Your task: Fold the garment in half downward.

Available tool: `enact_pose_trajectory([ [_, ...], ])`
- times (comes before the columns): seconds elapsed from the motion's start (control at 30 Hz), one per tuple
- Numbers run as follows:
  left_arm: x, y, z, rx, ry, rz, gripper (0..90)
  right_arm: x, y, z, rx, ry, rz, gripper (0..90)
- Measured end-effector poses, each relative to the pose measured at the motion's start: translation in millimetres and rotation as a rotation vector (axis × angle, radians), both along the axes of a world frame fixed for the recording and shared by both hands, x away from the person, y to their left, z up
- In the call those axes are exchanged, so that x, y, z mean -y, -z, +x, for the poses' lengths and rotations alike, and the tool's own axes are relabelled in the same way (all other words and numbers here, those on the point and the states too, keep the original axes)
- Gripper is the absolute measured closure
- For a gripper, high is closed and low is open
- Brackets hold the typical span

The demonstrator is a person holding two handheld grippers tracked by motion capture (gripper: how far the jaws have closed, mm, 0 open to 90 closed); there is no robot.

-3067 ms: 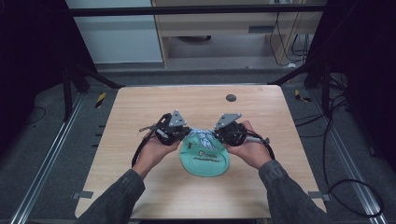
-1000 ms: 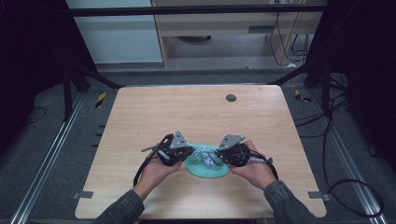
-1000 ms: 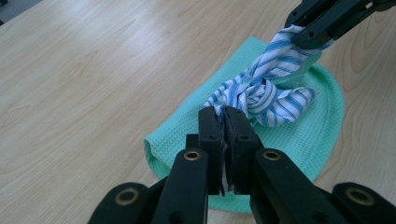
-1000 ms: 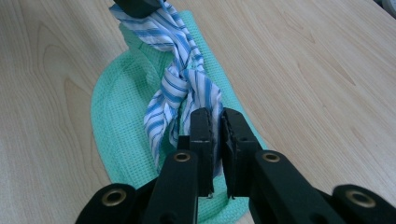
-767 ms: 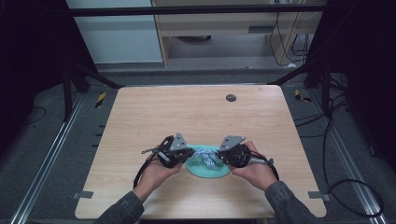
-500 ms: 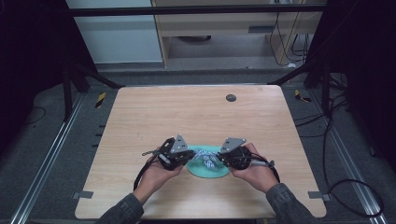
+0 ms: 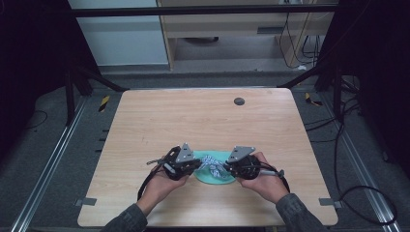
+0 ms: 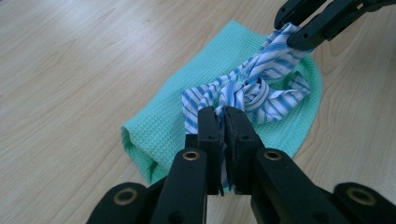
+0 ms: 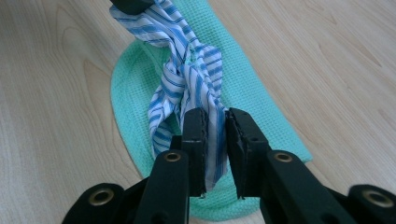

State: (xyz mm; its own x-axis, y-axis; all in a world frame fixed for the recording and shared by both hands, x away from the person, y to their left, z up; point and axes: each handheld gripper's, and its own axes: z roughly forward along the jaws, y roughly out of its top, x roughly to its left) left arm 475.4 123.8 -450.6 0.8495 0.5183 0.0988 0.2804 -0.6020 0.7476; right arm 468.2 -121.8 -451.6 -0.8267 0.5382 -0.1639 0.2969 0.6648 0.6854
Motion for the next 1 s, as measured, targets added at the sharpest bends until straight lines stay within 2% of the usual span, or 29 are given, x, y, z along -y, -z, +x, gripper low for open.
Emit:
enact_pose_trajectory([
  [0.47,-2.0,0.1,-4.2,0.004,0.002,-0.008,85.7,-1.4,4.2,-1.5,-0.037,0.022,0.001,56.2],
  [0.67,-3.4,1.0,-6.0,0.001,0.006,-0.011,85.7,-3.0,3.8,-5.4,-0.037,0.017,0.010,57.6],
  [1.0,-8.6,8.3,-12.7,-0.013,0.015,-0.009,85.9,-3.0,9.5,-12.8,-0.055,-0.003,0.005,76.8],
])
